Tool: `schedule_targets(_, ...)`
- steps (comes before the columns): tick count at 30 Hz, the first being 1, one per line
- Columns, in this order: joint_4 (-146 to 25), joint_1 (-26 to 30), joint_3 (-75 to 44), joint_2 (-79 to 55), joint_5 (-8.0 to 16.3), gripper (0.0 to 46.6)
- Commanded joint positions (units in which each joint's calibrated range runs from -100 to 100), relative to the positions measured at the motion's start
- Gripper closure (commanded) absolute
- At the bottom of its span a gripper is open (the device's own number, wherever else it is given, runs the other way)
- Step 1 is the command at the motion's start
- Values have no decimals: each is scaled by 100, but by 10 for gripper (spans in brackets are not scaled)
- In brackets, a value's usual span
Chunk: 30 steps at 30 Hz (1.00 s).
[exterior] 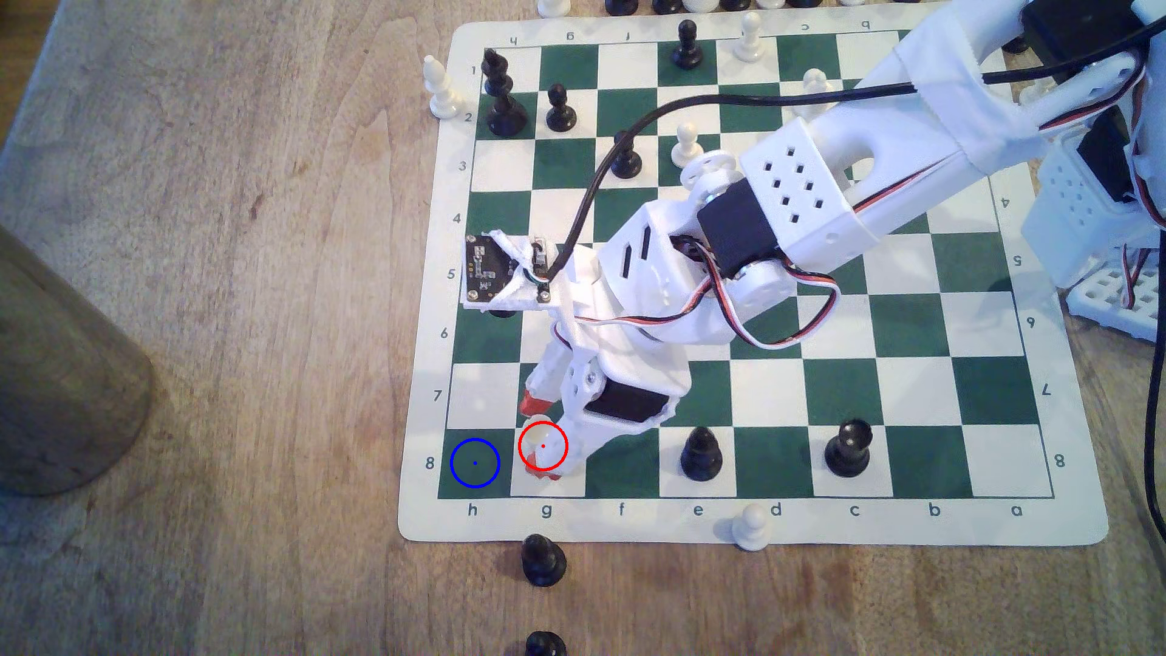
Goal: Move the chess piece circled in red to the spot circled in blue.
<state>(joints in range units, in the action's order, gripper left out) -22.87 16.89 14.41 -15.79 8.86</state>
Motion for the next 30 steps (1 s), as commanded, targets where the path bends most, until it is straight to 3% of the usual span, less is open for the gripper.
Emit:
schedule_targets(1, -72, 12, -499, 187, 0, 322)
schedule_targets(30, -187, 75, -671, 17, -29, 372)
